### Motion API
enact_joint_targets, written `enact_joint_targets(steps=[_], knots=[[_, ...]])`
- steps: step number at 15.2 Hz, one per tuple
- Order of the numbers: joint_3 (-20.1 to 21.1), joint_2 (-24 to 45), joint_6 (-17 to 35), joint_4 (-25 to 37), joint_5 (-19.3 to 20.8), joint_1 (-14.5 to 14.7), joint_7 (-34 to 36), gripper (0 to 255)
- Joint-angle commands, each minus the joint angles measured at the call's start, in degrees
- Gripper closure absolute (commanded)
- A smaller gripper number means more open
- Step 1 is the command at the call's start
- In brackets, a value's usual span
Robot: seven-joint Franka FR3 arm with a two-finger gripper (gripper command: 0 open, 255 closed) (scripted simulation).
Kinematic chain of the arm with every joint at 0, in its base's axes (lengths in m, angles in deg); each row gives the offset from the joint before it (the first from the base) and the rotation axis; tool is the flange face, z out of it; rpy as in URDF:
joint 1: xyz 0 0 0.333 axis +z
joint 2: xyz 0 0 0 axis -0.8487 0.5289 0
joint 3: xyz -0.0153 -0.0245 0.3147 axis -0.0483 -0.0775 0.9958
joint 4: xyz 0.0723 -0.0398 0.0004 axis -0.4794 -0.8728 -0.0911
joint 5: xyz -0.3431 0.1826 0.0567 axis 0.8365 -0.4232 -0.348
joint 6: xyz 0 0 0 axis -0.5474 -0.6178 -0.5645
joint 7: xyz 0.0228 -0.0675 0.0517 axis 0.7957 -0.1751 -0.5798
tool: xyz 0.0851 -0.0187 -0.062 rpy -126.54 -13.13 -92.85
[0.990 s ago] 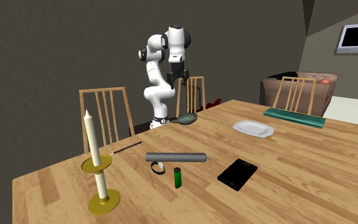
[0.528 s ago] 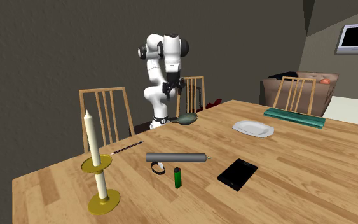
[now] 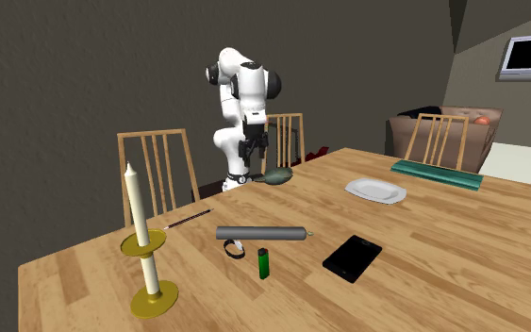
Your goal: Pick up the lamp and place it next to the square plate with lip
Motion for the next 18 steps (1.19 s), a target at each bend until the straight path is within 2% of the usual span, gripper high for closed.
enact_joint_targets(steps=[1, 9, 18], knots=[[-1.6, 4.1, 3.0, 1.5, 0.0, 0.4, -4.8, 0], [-4.6, 21.6, 10.8, 12.4, -4.1, 1.4, -22.1, 0], [-2.4, 41.4, 13.8, 30.5, -10.1, -0.8, -38.8, 0]])
